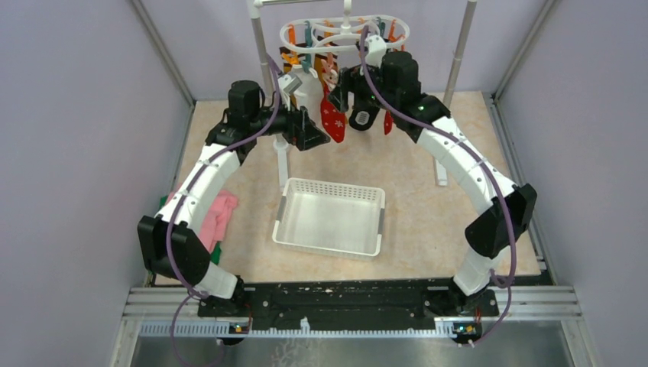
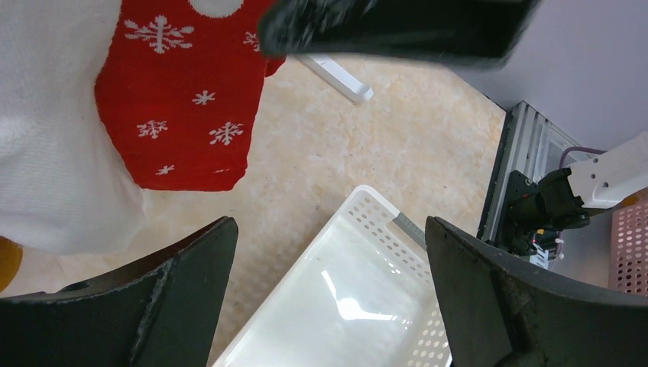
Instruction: Remove the socks clipped to the hanger
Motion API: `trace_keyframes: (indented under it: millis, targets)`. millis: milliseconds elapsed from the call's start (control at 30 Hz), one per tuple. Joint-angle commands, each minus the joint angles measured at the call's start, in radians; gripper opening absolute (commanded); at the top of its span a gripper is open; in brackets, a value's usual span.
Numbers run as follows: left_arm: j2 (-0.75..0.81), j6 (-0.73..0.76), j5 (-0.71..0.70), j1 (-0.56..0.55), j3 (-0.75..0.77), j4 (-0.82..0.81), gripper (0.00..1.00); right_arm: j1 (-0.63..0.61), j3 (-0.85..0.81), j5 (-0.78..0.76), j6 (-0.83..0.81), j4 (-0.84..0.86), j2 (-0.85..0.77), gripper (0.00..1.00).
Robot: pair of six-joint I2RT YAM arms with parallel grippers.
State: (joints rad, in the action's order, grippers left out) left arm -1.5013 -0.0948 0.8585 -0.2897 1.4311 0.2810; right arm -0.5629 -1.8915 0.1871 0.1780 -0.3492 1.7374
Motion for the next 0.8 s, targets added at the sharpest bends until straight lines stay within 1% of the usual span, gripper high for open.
trace_keyframes:
  millis: [0,67,133,167,200,233,267,400,567,667,767]
  targets:
    - [0.029,0.022,0.034,-0.003,0.025,-0.056,0.99,-0.001,0.094,0.027,-0.019,0.061,-0.067,0.69]
    - [0.028,0.017,0.036,-0.003,0.027,-0.058,0.99,-0.001,0.081,0.03,-0.017,0.071,-0.039,0.61]
    - [0.03,0.01,0.038,-0.002,0.025,-0.063,0.99,-0.002,0.053,0.039,-0.021,0.071,-0.003,0.47]
    - [0.031,0.004,0.04,-0.002,0.021,-0.068,0.99,-0.002,0.043,0.04,-0.02,0.076,0.012,0.37]
    - [0.034,-0.001,0.042,-0.001,0.016,-0.074,0.99,-0.002,0.036,0.04,-0.015,0.08,0.02,0.22]
    - [0.035,-0.005,0.043,-0.002,0.009,-0.079,0.99,-0.001,0.027,0.041,-0.009,0.08,0.022,0.1]
    - [0.036,-0.006,0.046,-0.002,0.0,-0.083,0.99,-0.001,0.023,0.043,-0.002,0.077,0.017,0.0]
    - [0.027,0.008,0.073,-0.002,0.004,-0.082,0.99,-0.001,0.037,0.09,0.037,0.06,-0.042,0.0]
    - [0.008,0.015,0.101,0.021,0.049,-0.085,0.99,0.001,0.036,0.167,0.086,-0.031,-0.113,0.0]
    - [-0.001,-0.027,0.179,0.054,0.062,-0.112,0.99,0.006,0.059,0.214,0.113,-0.07,-0.148,0.0]
    - [-0.015,-0.073,0.256,0.096,0.061,-0.147,0.99,0.027,0.085,0.308,0.168,-0.074,-0.165,0.0]
